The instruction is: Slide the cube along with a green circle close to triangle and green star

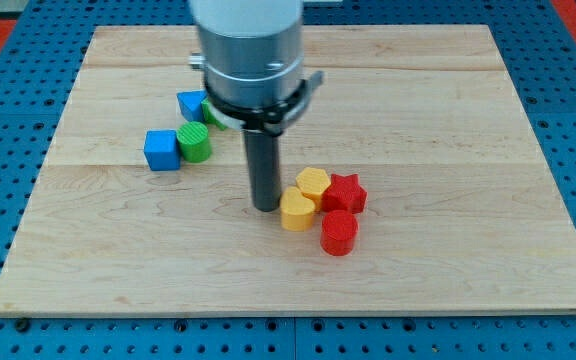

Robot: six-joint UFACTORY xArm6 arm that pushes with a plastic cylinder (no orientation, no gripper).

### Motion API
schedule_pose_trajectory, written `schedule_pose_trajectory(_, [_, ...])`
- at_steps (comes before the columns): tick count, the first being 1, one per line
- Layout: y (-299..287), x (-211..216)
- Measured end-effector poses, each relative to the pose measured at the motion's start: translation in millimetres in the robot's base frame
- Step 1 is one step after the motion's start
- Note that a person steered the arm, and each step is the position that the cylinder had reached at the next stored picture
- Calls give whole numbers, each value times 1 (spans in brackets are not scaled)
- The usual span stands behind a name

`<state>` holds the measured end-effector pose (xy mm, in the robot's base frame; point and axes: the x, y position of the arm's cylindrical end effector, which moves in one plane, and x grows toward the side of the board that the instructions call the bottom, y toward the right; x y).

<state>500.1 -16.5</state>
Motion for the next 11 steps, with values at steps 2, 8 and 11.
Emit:
schedule_pose_trajectory(2, [-64,-26])
schedule_pose_trajectory(8, [-146,-68])
schedule_pose_trajectory(11, [-116,-48])
